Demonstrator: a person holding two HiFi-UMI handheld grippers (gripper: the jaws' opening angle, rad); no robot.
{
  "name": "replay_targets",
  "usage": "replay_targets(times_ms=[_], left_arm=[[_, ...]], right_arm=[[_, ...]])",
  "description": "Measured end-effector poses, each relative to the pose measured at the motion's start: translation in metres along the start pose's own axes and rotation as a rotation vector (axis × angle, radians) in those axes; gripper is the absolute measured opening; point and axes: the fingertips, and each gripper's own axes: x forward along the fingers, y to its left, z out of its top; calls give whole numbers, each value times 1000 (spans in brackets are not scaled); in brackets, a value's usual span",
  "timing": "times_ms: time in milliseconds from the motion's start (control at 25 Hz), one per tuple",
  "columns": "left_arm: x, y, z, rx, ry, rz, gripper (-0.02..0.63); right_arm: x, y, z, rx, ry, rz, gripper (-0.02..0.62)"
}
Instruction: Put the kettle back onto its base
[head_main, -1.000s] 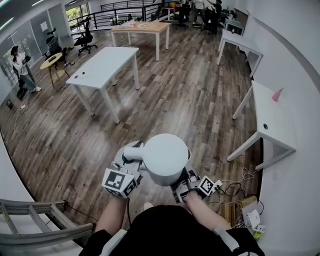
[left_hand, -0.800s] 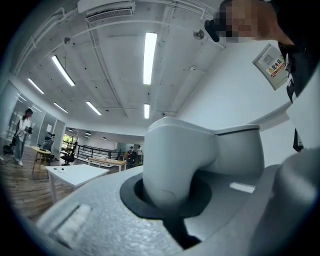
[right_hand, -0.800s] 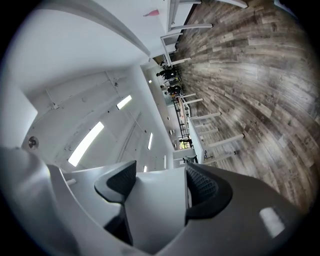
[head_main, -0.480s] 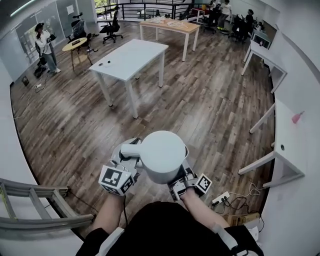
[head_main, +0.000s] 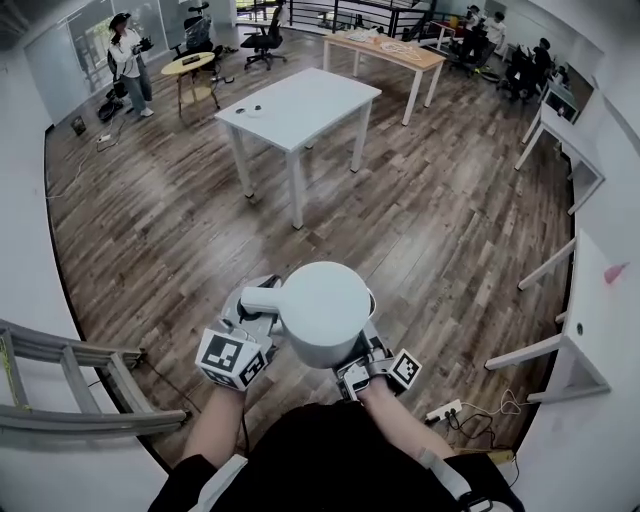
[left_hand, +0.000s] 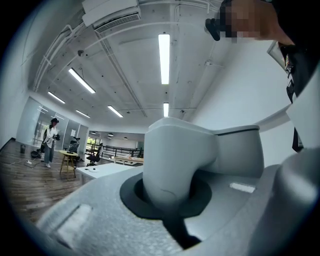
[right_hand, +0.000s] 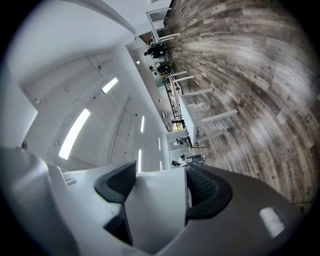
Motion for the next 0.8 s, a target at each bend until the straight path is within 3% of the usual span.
replay_targets(times_ms=[360, 800], left_arm=[[23, 34, -10, -17, 8, 100, 2], [100, 65, 6, 27, -30, 165, 2]], right_arm=[[49, -17, 19, 17, 96, -52, 318], [138, -8, 77, 25, 194, -17, 318]])
